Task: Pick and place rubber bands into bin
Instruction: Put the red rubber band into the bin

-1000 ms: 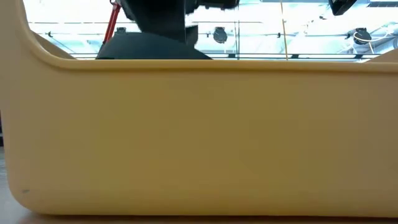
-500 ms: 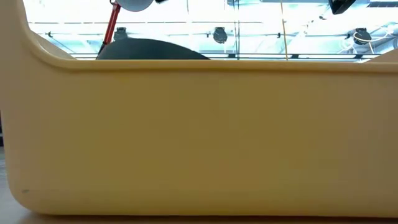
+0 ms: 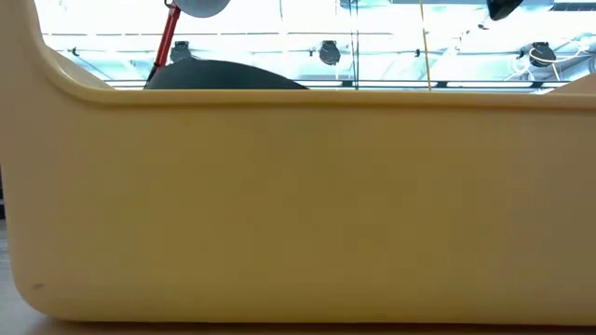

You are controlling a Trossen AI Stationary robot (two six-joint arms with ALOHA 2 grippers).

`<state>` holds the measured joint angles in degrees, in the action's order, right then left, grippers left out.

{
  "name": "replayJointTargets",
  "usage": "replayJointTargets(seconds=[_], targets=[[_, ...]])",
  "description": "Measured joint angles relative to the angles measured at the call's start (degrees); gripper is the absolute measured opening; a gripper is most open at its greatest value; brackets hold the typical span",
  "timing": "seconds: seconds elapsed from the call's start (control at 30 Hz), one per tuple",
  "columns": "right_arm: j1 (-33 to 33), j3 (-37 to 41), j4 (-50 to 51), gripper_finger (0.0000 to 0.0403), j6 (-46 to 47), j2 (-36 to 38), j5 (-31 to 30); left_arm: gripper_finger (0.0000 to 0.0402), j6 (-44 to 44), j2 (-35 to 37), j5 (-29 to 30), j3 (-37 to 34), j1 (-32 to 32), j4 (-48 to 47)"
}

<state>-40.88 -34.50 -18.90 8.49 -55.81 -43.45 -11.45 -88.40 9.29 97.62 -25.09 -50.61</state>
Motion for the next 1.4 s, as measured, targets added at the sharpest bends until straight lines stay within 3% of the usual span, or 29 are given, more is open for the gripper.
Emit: replayJointTargets(seconds=[0.2, 0.33, 0.47, 0.67, 0.93, 1.07, 1.27, 1.4], targets=[[4.6, 0.0, -0.1, 0.0180, -0.2, 0.0, 0.0, 0.0088, 1.7, 5.7, 5.2, 0.0, 0.3, -6.3], [8.8, 0.0, -0.2, 0.0180, -0.6, 0.0, 0.0, 0.0088, 1.3, 11.9, 9.4, -4.2, 0.7, -7.2], [13.2, 0.0, -0.1, 0.0180, -1.3, 0.0, 0.0, 0.0088, -0.3, 20.8, 10.8, -13.4, 1.5, -3.6], [18.6, 0.0, -0.1, 0.0180, -9.7, 0.0, 0.0, 0.0088, -0.2, 35.8, 11.2, -29.8, 2.0, 7.5], [23.5, 0.0, -0.1, 0.0180, -14.2, 0.0, 0.0, 0.0088, -2.2, 54.1, 16.7, -49.3, 2.0, 18.2], [25.6, 0.0, 0.2, 0.0180, -13.7, 0.0, 0.0, 0.0088, -3.3, 60.9, 21.1, -57.1, 2.2, 22.3], [29.7, 0.0, 4.6, 0.0180, -9.1, 0.0, 0.3, 0.0088, -3.8, 68.4, 21.8, -67.2, 4.1, 29.0], [33.5, 0.0, 6.4, 0.0181, -8.3, 0.0, 6.6, 0.0088, -4.4, 72.3, 21.2, -72.1, 6.0, 31.4]])
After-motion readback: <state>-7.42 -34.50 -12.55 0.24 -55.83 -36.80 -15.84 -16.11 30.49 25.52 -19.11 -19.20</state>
